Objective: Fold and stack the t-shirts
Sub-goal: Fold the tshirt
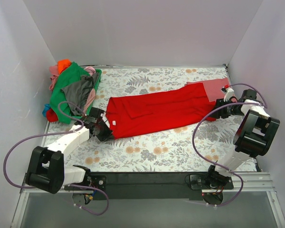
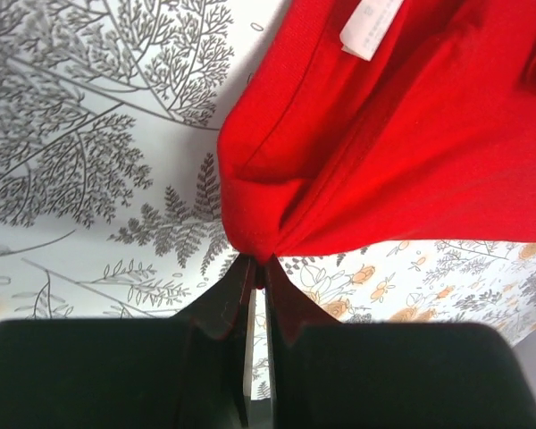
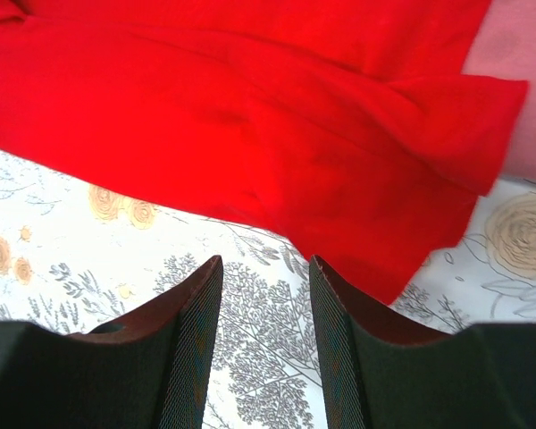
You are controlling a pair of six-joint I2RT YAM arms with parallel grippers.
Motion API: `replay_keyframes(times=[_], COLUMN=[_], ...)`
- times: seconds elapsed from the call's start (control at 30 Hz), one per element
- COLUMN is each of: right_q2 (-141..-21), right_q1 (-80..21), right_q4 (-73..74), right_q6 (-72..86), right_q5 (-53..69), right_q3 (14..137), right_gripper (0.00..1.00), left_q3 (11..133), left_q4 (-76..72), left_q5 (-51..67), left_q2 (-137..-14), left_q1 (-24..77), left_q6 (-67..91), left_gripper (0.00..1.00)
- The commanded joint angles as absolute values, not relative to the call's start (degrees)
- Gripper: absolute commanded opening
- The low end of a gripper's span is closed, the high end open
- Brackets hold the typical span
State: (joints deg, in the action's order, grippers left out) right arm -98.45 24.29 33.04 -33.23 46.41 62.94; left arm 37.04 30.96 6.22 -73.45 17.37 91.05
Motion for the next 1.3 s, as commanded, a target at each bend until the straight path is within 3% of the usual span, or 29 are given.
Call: replay_keyframes(times=[0.0, 0.37, 0.9, 1.03, 1.07, 1.13, 1.2, 1.27], right_q2=[-95.8, -98.0, -104.1, -104.4, -104.2, -103.5, -103.2, -102.7], right_q1=[24.8, 25.2, 24.7, 24.5, 24.5, 24.5, 24.5, 24.5], right_q4=[33.4, 33.0, 34.0, 34.1, 34.1, 34.2, 34.1, 33.9], right_q6=[-33.0, -30.4, -31.0, -30.9, -30.9, -31.0, -31.0, -30.9], right_q5=[43.6, 36.1, 37.6, 38.7, 38.7, 38.7, 38.3, 37.6], right_q3=[64.0, 65.4, 65.1, 65.9, 66.1, 66.5, 67.3, 68.0], right_gripper=[0.51, 0.51, 0.50, 0.36, 0.25, 0.16, 0.01, 0.01], left_q3=[36.3, 35.3, 35.4, 35.4, 35.5, 35.5, 35.8, 36.0], left_q4=[35.1, 39.8, 39.7, 39.7, 39.7, 39.7, 39.8, 40.0], left_q5=[3.0, 4.8, 6.3, 6.4, 6.4, 6.3, 5.9, 5.7], left_q2=[-69.0, -61.3, -60.4, -60.5, -60.4, -60.4, -60.6, -60.6], left_q1=[16.8, 12.4, 11.6, 11.5, 11.5, 11.5, 11.5, 11.5], left_q6=[92.3, 91.7, 90.5, 90.5, 90.5, 90.5, 90.4, 90.4], left_gripper=[0.00, 0.00, 0.00, 0.00, 0.00, 0.00, 0.00, 0.00])
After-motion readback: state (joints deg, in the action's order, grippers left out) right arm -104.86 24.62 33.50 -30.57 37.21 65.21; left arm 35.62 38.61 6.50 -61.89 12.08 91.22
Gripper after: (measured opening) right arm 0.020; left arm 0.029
